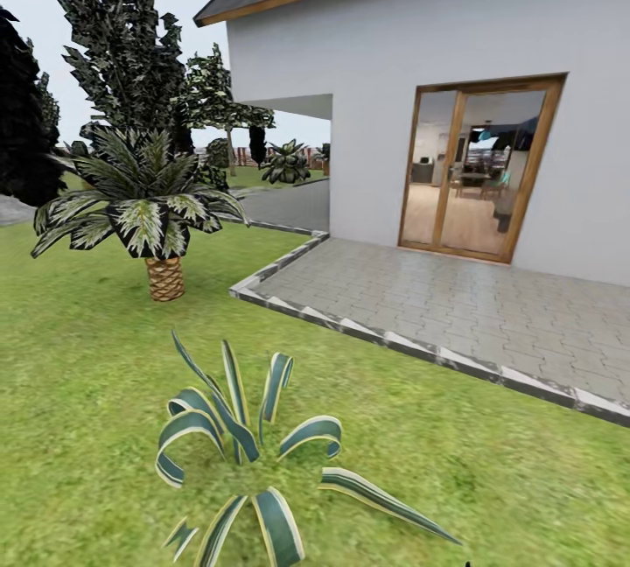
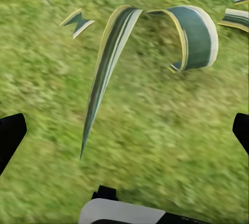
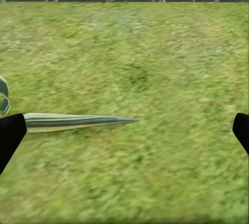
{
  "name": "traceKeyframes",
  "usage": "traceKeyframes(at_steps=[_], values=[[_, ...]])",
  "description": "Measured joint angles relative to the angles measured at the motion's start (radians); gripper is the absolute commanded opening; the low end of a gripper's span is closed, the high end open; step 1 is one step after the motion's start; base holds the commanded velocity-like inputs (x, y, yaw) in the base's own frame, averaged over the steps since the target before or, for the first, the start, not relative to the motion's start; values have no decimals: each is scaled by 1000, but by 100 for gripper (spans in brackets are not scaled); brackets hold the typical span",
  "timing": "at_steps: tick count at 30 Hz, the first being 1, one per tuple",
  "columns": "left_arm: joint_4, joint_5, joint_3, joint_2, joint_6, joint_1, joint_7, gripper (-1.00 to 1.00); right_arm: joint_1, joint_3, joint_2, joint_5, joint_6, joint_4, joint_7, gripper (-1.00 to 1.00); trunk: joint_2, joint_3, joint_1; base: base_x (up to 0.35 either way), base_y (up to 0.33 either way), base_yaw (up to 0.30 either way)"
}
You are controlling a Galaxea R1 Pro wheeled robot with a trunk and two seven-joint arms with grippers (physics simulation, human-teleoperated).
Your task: Take the three Easter eggs out of the wicker basket on the lawn in the garden, then place them on the lawn next to a single tree (choose any tree) so that all three eggs are next to the same tree and none are left in the basket.
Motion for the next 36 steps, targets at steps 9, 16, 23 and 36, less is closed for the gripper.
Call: traceKeyframes(at_steps=[9,16,23,36], values=[[0,0,0,0,0,0,0,100,0,0,0,0,-1,0,0,100,0,0,0,0,250,0],[0,0,0,0,0,0,0,100,0,0,0,0,-1,0,0,100,0,0,0,0,208,0],[0,0,0,0,0,0,0,100,0,0,0,0,-1,0,0,100,0,0,0,0,206,0],[0,0,0,0,0,0,0,100,0,0,0,0,-2,0,1,100,0,0,0,0,207,0]])
